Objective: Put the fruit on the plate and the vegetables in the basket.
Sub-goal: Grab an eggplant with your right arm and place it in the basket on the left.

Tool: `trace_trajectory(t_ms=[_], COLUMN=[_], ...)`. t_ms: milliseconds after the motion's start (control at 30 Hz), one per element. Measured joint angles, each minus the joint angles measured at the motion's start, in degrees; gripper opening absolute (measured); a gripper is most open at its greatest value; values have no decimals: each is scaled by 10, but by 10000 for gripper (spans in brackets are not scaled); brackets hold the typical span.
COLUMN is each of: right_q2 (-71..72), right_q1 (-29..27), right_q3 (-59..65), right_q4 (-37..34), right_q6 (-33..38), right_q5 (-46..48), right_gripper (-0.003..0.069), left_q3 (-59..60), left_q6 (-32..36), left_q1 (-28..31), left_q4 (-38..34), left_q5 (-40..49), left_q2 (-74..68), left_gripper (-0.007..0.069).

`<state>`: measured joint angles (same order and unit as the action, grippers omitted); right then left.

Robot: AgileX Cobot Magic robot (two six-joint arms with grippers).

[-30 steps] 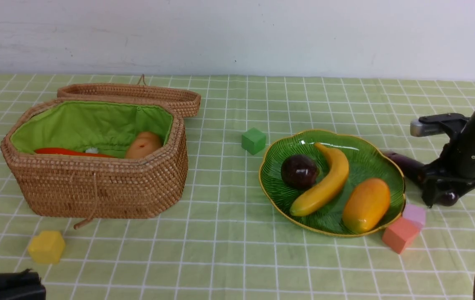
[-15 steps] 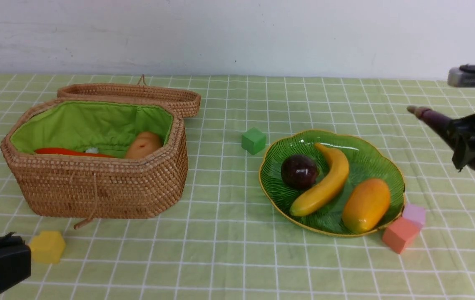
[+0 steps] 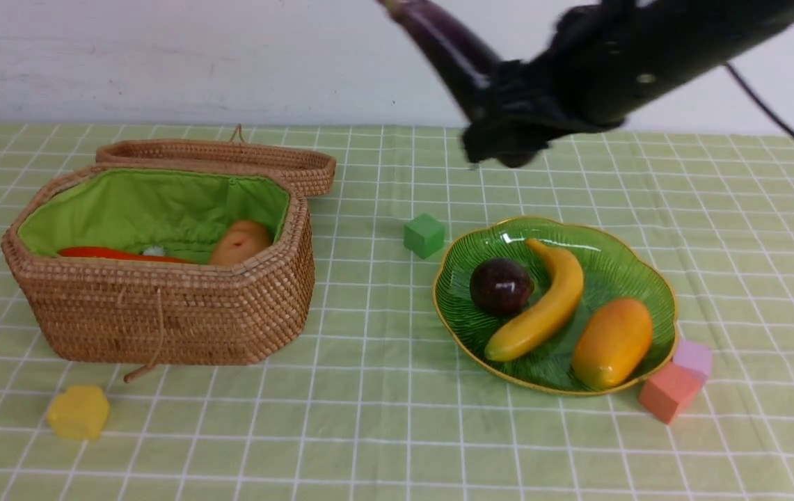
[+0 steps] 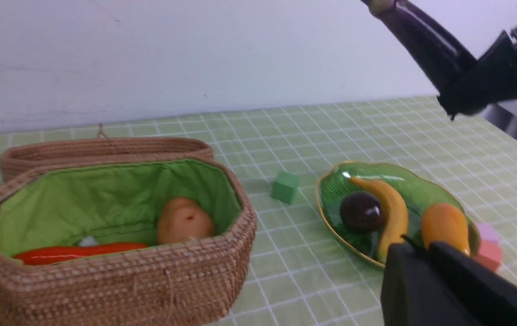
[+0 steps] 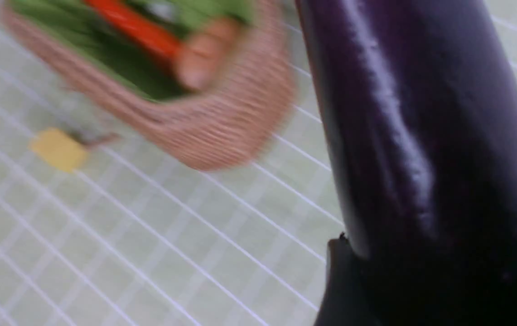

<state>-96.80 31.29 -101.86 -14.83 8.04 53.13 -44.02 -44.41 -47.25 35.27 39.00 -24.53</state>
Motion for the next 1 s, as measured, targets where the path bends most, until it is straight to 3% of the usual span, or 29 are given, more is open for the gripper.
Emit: trace_trajectory(t_ms=[100, 367, 533, 733, 1000], right_q2=[-50, -199, -275, -318, -365], right_q1=[58, 134, 143, 143, 143], right_q3=[-56, -238, -324, -343, -344], right_q4=[-3, -7, -25, -58, -20], right_q6=[9, 49, 65, 115, 144], right_q5=[-34, -64, -64, -69, -132], right_gripper=[422, 422, 422, 421, 421], left_q3=[0, 0, 0, 0, 0], left_q6=[-62, -109, -111, -111, -111], left_q1=[0, 0, 0, 0, 0], left_q4=[65, 136, 145, 148, 148], left_q5=[10, 34, 52, 87, 92], left_q2=[0, 0, 0, 0, 0], left_gripper=[38, 39, 39, 41, 50])
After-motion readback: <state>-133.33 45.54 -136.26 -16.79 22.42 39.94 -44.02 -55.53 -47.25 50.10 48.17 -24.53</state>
